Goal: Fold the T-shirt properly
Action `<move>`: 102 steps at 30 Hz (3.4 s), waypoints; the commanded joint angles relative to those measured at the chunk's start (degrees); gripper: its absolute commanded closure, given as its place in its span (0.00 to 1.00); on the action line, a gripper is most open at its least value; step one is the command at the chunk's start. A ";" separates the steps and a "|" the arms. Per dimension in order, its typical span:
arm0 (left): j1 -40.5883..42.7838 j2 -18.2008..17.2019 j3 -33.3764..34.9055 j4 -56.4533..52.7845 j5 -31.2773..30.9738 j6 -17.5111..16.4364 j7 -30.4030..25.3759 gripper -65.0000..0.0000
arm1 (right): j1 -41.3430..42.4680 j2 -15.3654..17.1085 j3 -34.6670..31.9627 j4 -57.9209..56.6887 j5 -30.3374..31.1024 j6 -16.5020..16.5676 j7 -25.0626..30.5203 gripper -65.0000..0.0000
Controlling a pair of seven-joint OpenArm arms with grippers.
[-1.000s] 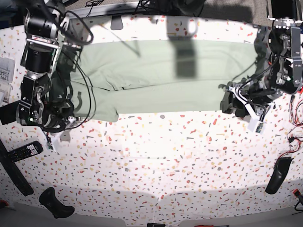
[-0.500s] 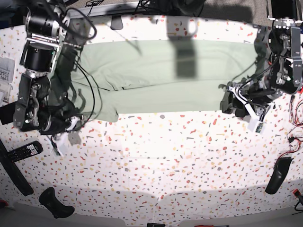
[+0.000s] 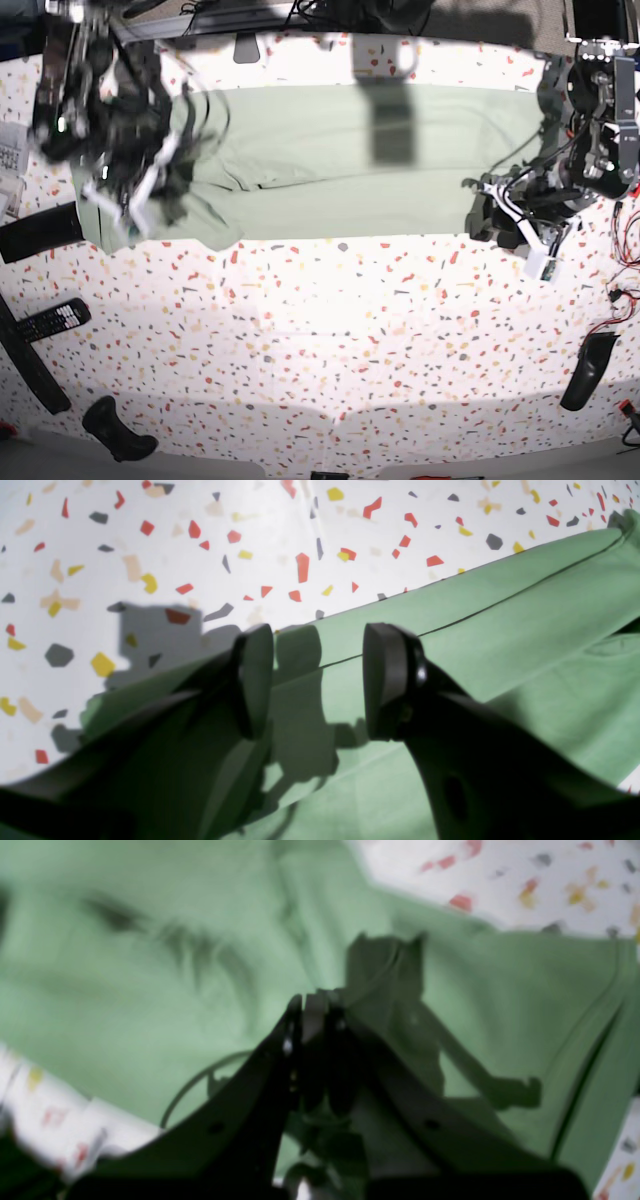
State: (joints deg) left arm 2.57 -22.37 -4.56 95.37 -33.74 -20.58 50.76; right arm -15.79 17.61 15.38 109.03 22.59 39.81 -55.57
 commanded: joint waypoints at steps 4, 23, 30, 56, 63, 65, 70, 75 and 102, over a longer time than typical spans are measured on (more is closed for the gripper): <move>-0.96 -0.66 -0.33 1.01 -0.79 -0.04 -1.38 0.59 | -7.80 0.68 0.31 7.45 -0.09 0.19 1.60 1.00; -0.94 -0.66 -0.33 1.01 5.44 -0.02 -1.14 0.59 | -17.46 5.09 3.04 8.66 -13.22 -4.96 2.32 1.00; -0.96 -0.66 -0.33 1.01 7.32 0.00 -1.42 0.59 | -15.89 5.07 6.43 8.66 -13.44 -10.38 4.24 1.00; -0.94 -0.92 -0.33 -3.91 20.92 -1.97 -2.47 0.59 | -9.79 4.74 6.36 8.66 -8.37 -14.99 3.72 0.65; -0.96 -5.18 -0.35 -3.91 17.92 5.70 -3.23 0.59 | -9.77 4.74 6.36 8.66 -2.40 -14.86 3.72 0.65; -0.96 -6.64 -0.35 -3.91 12.31 5.57 -2.45 0.59 | -9.73 4.76 6.36 8.66 -2.45 -14.84 3.74 0.65; -0.61 -7.17 -0.33 -4.50 8.52 3.13 -1.03 0.59 | -9.70 4.74 6.36 8.66 -2.43 -14.84 3.72 0.65; -0.48 -5.79 -0.33 -8.96 6.64 2.16 -1.64 0.59 | -9.62 4.76 6.36 8.66 -2.45 -14.84 3.43 0.65; 1.09 -5.75 -0.33 -11.06 6.25 0.57 -7.02 0.95 | -9.62 4.76 6.36 8.66 -2.45 -14.82 3.30 0.65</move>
State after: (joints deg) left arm 4.25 -27.31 -4.51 83.40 -27.20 -19.75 44.64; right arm -25.69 21.74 21.28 116.64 19.59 25.23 -53.19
